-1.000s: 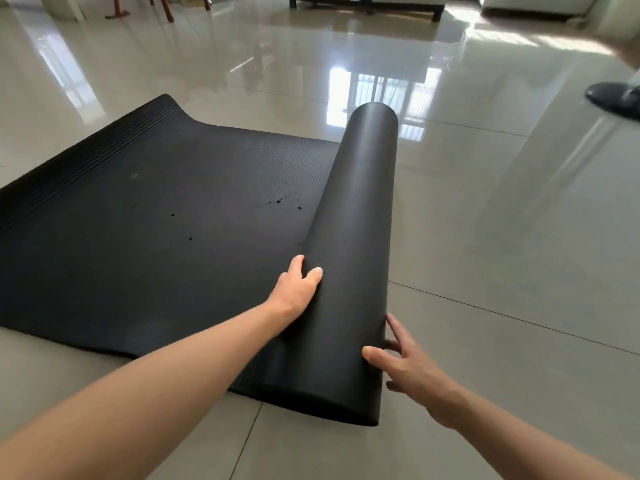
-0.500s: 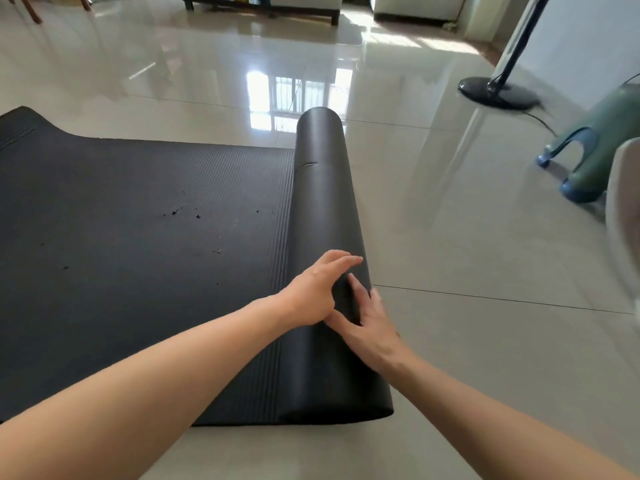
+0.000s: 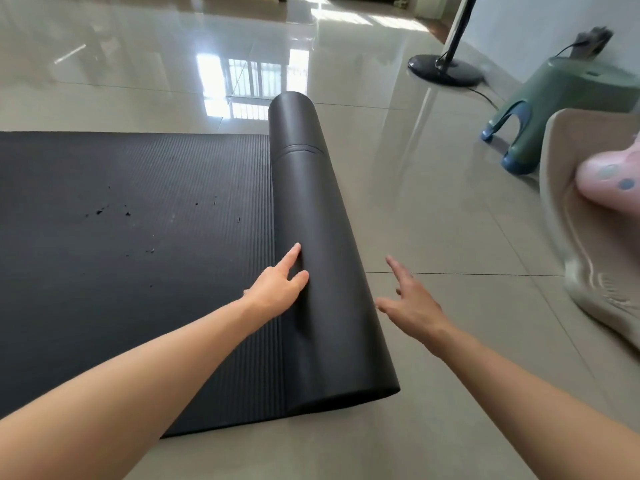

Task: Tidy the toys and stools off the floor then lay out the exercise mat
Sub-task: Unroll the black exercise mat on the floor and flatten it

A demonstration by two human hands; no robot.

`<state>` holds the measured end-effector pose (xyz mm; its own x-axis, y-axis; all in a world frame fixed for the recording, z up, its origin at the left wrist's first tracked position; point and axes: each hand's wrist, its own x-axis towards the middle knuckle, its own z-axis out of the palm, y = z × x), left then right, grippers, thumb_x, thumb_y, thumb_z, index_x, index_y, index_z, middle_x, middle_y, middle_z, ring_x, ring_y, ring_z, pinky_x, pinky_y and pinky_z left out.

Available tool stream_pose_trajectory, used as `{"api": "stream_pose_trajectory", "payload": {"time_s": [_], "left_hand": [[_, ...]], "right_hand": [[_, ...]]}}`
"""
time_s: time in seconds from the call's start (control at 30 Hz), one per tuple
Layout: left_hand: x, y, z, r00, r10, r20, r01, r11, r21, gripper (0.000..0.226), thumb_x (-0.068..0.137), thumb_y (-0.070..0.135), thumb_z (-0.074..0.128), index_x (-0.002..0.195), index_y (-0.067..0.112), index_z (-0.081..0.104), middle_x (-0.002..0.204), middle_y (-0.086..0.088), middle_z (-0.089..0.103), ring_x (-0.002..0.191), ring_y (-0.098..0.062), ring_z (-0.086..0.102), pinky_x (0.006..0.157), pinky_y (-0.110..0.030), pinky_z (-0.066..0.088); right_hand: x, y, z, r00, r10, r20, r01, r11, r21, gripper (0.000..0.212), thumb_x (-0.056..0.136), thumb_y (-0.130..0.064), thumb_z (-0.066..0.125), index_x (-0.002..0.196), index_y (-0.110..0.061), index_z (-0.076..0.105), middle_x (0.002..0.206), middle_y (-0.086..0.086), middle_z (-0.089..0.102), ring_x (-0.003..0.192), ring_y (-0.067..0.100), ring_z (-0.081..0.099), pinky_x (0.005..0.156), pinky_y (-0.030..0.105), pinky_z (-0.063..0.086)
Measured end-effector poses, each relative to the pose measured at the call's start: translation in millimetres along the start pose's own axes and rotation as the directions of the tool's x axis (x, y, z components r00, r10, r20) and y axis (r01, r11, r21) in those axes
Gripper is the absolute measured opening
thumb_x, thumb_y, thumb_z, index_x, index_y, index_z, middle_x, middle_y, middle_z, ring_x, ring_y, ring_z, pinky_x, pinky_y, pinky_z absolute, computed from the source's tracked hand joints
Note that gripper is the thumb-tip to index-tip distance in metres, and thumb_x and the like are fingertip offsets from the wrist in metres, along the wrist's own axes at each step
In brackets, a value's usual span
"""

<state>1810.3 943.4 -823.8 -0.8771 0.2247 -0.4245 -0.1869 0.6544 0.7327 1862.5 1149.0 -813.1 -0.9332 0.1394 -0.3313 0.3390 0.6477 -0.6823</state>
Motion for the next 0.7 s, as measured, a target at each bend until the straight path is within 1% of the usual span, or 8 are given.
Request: {"api": "stream_pose_trajectory", "payload": {"time_s": [0.07, 0.13, 0.23, 0.33, 0.4, 0.47, 0.57, 0.7], "left_hand": [[5.3, 11.9, 6.6, 0.999, 0.038, -0.025, -0.036, 0.997, 0.065, 0.059, 0.096, 0.033, 0.042, 0.146, 0.045, 0.013, 0.143, -0.005, 0.036, 0.121, -0.021, 0.044, 0.114, -0.046, 0.025], [5.0, 18.0, 15.8, 0.994, 0.105, -0.004, -0.105, 0.994, 0.034, 0.063, 0.095, 0.019, 0.043, 0.148, 0.039, 0.014, 0.140, 0.000, 0.034, 0.112, -0.014, 0.043, 0.109, -0.033, 0.031], [2.0, 26.9, 31.9, 0.966, 0.251, 0.068, -0.243, 0.965, -0.102, 0.075, 0.088, -0.009, 0.038, 0.149, 0.030, 0.018, 0.150, 0.011, 0.028, 0.138, -0.007, 0.028, 0.108, -0.018, 0.025], [1.6, 33.8, 50.4, 0.951, 0.304, 0.049, -0.294, 0.944, -0.149, 0.083, 0.082, -0.018, 0.034, 0.148, 0.029, 0.019, 0.155, 0.008, 0.024, 0.143, -0.010, 0.021, 0.117, -0.031, 0.023], [-0.3, 29.4, 62.0, 0.946, 0.324, -0.023, -0.324, 0.946, -0.013, 0.078, 0.085, -0.014, 0.036, 0.150, 0.023, 0.015, 0.154, 0.005, 0.024, 0.142, -0.013, 0.027, 0.114, -0.031, 0.029], [-5.2, 14.1, 74.4, 0.940, 0.336, 0.062, -0.338, 0.888, 0.313, 0.068, 0.092, 0.004, 0.041, 0.150, 0.018, 0.009, 0.155, 0.001, 0.020, 0.140, -0.019, 0.027, 0.111, -0.032, 0.030], [-18.0, -19.9, 90.4, 0.923, 0.149, 0.355, -0.370, 0.598, 0.711, 0.077, 0.092, 0.042, 0.047, 0.151, 0.022, 0.001, 0.159, -0.009, 0.001, 0.147, -0.027, 0.002, 0.115, -0.053, 0.013], [-29.4, -51.7, 99.2, 0.900, 0.055, 0.432, -0.417, 0.400, 0.816, 0.092, 0.086, 0.054, 0.050, 0.148, 0.027, -0.012, 0.155, -0.013, -0.024, 0.144, -0.035, -0.017, 0.110, -0.065, 0.009]], "right_hand": [[0.7, -3.0, -4.2, 0.994, -0.042, -0.102, 0.042, 0.999, 0.005, 0.077, 0.088, -0.024, 0.057, 0.150, -0.029, 0.011, 0.156, -0.003, 0.017, 0.143, 0.015, 0.019, 0.114, 0.034, 0.019], [0.0, -7.9, -0.3, 0.988, -0.068, -0.137, 0.069, 0.998, -0.002, 0.082, 0.086, -0.038, 0.060, 0.150, -0.029, 0.009, 0.157, -0.003, 0.013, 0.144, 0.014, 0.014, 0.118, 0.040, 0.016], [0.4, -16.0, 12.2, 0.994, -0.067, -0.091, 0.046, 0.976, -0.211, 0.090, 0.080, -0.059, 0.055, 0.149, -0.034, 0.002, 0.159, -0.001, 0.003, 0.146, 0.018, 0.004, 0.117, 0.049, 0.009], [5.8, -12.9, 13.5, 0.996, 0.037, -0.082, -0.067, 0.915, -0.398, 0.096, 0.077, -0.072, 0.048, 0.147, -0.038, -0.008, 0.158, 0.003, -0.012, 0.146, 0.026, -0.009, 0.115, 0.055, 0.001], [9.3, -3.2, 7.1, 0.991, 0.098, -0.091, -0.128, 0.884, -0.449, 0.101, 0.075, -0.073, 0.050, 0.146, -0.039, -0.013, 0.158, 0.003, -0.015, 0.146, 0.029, -0.009, 0.114, 0.058, 0.003], [11.3, 8.7, -1.6, 0.984, 0.149, -0.096, -0.177, 0.868, -0.463, 0.099, 0.076, -0.069, 0.051, 0.145, -0.039, -0.014, 0.158, 0.006, -0.010, 0.145, 0.032, -0.001, 0.112, 0.059, 0.007], [19.6, 16.3, -17.4, 0.962, 0.218, -0.167, -0.269, 0.869, -0.415, 0.085, 0.083, -0.055, 0.047, 0.149, -0.029, 0.000, 0.155, 0.013, 0.015, 0.140, 0.035, 0.021, 0.110, 0.055, 0.021], [29.4, 29.4, -42.5, 0.935, 0.303, -0.185, -0.342, 0.907, -0.244, 0.079, 0.081, -0.052, 0.044, 0.146, -0.017, 0.015, 0.147, 0.015, 0.034, 0.130, 0.036, 0.038, 0.105, 0.049, 0.033]]}}
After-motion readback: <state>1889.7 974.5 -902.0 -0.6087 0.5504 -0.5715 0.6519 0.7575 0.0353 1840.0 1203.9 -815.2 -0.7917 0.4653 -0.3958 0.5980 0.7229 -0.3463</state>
